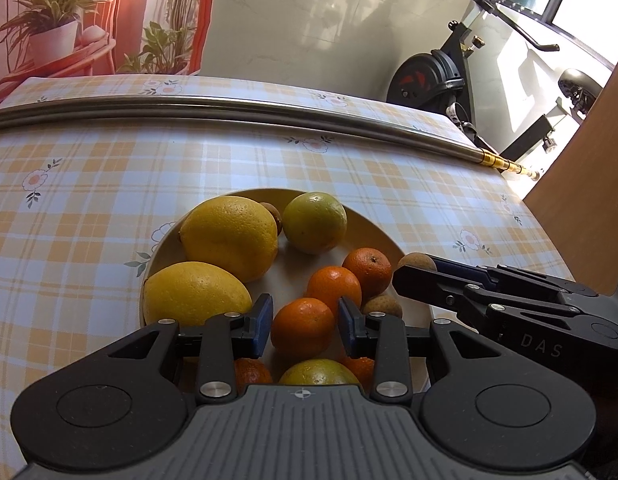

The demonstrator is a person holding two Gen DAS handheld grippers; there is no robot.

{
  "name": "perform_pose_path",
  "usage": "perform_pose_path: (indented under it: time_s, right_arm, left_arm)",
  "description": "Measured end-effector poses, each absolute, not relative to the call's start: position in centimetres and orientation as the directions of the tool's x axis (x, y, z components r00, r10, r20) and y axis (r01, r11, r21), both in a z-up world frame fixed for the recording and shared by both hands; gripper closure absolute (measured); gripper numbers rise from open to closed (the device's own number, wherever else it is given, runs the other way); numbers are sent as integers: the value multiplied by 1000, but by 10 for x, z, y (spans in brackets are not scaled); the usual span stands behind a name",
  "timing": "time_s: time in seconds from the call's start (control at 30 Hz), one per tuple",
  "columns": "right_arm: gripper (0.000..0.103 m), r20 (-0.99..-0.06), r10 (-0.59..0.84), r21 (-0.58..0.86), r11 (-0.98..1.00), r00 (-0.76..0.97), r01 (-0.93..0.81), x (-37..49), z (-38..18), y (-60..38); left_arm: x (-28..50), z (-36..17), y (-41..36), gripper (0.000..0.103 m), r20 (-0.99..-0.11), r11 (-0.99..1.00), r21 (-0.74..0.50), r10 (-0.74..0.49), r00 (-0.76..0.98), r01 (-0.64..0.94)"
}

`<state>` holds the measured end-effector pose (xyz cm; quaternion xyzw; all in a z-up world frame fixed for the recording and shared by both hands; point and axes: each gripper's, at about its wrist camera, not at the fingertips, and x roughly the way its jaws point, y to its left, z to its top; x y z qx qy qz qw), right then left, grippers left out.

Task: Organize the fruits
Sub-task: 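Lower the kiwi into the plate and open the right gripper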

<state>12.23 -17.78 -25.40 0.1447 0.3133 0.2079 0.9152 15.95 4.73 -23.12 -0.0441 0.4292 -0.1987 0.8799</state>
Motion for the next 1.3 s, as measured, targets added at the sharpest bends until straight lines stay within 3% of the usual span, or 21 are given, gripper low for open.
perform_pose_path:
  time_s: [0.6, 1.3]
  right_arm:
    - [77, -530, 520, 384, 852, 670, -357, 119, -255, -163]
    - [77, -576, 517, 322, 856, 633, -405, 144, -258, -128]
  left_arm:
    - [159, -210, 65, 66, -638, 933, -282, -356, 683, 223]
    - [157, -205, 81, 66, -627, 947, -287, -299, 719, 143]
